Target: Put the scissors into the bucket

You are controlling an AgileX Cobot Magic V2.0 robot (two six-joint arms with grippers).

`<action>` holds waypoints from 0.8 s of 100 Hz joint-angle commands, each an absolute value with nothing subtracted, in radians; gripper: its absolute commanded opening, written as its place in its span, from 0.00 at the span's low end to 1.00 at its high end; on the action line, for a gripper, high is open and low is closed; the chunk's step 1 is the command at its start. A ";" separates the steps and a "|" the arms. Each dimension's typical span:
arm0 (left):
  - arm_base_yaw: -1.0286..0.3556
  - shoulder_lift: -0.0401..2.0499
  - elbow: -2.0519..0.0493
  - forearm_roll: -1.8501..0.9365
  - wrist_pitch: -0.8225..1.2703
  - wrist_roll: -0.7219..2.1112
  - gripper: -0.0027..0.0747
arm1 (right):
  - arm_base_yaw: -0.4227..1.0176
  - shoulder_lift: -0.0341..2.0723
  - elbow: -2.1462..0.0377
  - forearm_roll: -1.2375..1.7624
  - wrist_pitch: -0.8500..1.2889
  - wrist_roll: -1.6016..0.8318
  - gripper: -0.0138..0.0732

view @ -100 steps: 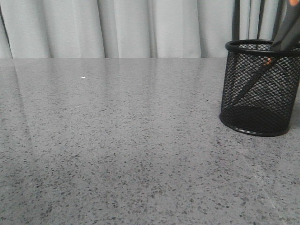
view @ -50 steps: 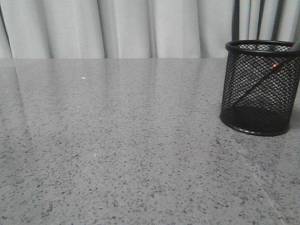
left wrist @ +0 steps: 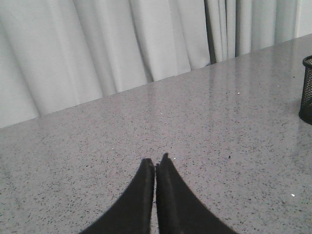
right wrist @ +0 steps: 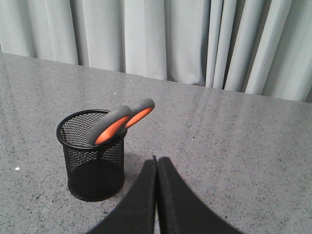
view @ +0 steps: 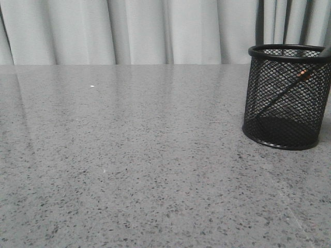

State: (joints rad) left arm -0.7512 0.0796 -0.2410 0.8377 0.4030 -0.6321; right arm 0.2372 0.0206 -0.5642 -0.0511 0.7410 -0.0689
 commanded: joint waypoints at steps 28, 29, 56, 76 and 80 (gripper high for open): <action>-0.749 0.088 -0.265 0.863 0.337 -0.644 0.01 | 0.233 0.031 -0.580 -0.069 0.630 -0.077 0.10; -0.749 0.088 -0.265 0.863 0.337 -0.644 0.01 | 0.233 0.031 -0.580 -0.069 0.630 -0.077 0.10; -0.749 0.088 -0.262 0.863 0.337 -0.644 0.01 | 0.233 0.031 -0.580 -0.069 0.630 -0.077 0.10; -0.737 0.088 -0.199 0.945 0.337 -0.644 0.01 | 0.233 0.031 -0.580 -0.069 0.630 -0.077 0.10; -0.729 0.086 -0.189 0.974 0.341 -0.644 0.01 | 0.233 0.031 -0.580 -0.069 0.630 -0.077 0.10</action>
State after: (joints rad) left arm -0.7425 0.0782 -0.1856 0.9060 0.3944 -0.6330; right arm 0.2372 0.0149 -0.5623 -0.0511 0.7173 -0.0707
